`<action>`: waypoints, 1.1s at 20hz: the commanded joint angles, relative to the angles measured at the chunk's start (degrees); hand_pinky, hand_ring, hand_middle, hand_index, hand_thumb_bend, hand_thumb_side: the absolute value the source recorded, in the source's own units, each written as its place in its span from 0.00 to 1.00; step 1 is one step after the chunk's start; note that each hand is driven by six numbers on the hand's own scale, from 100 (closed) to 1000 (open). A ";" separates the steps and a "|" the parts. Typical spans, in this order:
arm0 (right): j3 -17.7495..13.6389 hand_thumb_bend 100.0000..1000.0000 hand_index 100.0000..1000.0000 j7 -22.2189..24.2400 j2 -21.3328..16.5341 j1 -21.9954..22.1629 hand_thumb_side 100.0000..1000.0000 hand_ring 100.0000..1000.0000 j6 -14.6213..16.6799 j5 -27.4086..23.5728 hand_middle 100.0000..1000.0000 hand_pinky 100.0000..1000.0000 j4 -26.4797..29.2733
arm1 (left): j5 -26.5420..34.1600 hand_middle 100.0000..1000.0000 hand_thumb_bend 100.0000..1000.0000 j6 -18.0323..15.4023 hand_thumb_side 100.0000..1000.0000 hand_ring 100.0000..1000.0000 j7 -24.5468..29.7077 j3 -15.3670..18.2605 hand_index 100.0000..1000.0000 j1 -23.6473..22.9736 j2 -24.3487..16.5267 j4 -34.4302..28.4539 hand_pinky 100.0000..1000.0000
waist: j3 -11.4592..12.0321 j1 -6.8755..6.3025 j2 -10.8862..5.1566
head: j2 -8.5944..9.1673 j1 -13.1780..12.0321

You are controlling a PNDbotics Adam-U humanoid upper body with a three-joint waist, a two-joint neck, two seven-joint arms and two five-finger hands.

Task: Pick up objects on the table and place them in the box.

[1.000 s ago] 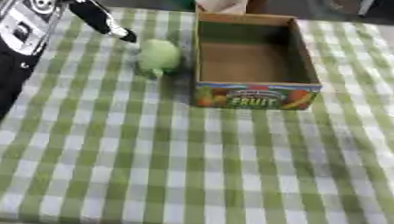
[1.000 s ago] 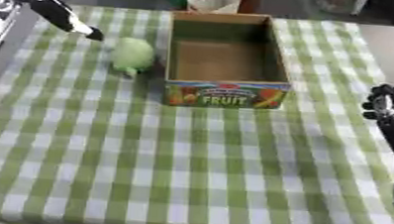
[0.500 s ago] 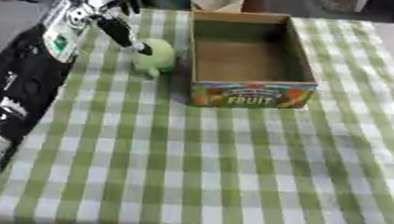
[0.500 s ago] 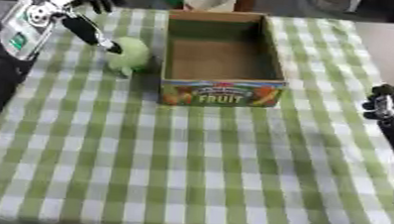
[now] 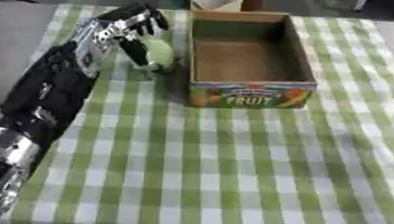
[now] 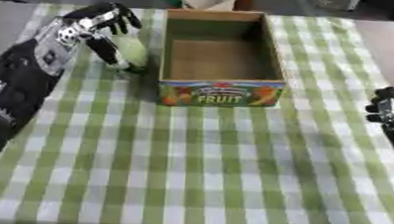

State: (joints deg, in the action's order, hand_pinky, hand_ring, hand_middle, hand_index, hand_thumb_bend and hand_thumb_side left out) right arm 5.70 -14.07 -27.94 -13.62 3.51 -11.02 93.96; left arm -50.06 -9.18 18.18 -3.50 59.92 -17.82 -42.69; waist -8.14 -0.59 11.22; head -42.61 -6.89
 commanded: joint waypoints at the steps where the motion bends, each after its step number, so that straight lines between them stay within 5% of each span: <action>1: -0.24 0.00 0.63 0.26 -0.84 -0.69 0.50 0.58 0.18 -0.27 0.51 0.57 0.92 | -2.41 0.72 0.76 0.96 0.00 0.67 -0.71 0.26 0.76 0.79 -0.39 -0.41 0.64 | -0.06 0.07 -0.82 | 0.70 -0.13; 7: -0.31 0.00 0.63 0.25 -0.78 -0.69 0.50 0.58 0.25 -0.27 0.51 0.57 0.89 | -7.02 0.61 0.79 4.40 0.00 0.58 -3.00 0.10 0.71 0.26 -0.16 -0.24 0.57 | 0.03 0.13 -0.71 | 0.78 0.07; 10: -0.40 0.00 0.63 0.18 -0.81 -0.63 0.50 0.58 0.25 -0.28 0.51 0.57 0.87 | -7.66 0.39 0.46 5.53 0.01 0.39 -3.36 0.41 0.55 0.09 -0.20 -0.04 0.42 | 0.07 0.18 -0.65 | 0.76 0.17; 12: -0.42 0.00 0.63 0.19 -0.78 -0.63 0.50 0.58 0.28 -0.28 0.51 0.57 0.87 | -7.42 0.29 0.36 6.34 0.01 0.29 -4.33 0.63 0.45 0.06 -0.30 -0.18 0.37 | 0.12 0.20 -0.65 | 0.79 0.22; 19: -0.58 0.00 0.63 0.12 -0.81 -0.50 0.50 0.58 0.31 -0.27 0.51 0.57 0.87 | -4.22 0.16 0.32 7.23 0.00 0.17 -6.28 0.89 0.33 0.77 -1.63 -3.13 0.31 | 0.13 0.32 -0.82 | 0.89 0.38; 20: -0.60 0.00 0.63 0.11 -0.83 -0.49 0.49 0.58 0.30 -0.27 0.51 0.57 0.86 | -3.54 0.16 0.10 7.22 0.31 0.17 -6.26 0.82 0.33 1.01 -1.94 -3.97 0.30 | 0.14 0.32 -0.85 | 0.92 0.39; 21: -0.58 0.00 0.63 0.14 -0.87 -0.46 0.50 0.58 0.29 -0.26 0.51 0.57 0.86 | -2.77 0.16 0.32 7.11 0.00 0.17 -6.34 0.74 0.33 1.38 -2.22 -5.06 0.30 | 0.17 0.31 -0.90 | 0.93 0.38; 22: -0.57 0.00 0.63 0.15 -0.88 -0.45 0.50 0.58 0.28 -0.26 0.51 0.57 0.84 | -1.91 0.16 0.31 7.09 0.00 0.18 -6.39 0.63 0.33 1.73 -2.44 -6.26 0.30 | 0.18 0.30 -0.95 | 0.93 0.37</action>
State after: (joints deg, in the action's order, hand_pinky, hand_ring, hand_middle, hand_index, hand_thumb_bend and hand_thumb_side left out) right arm 5.67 -13.99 -27.93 -13.59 3.63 -11.03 93.96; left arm -52.95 -2.06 12.12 -3.05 59.95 -18.39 -46.67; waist -7.98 -0.52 11.32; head -42.24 -6.62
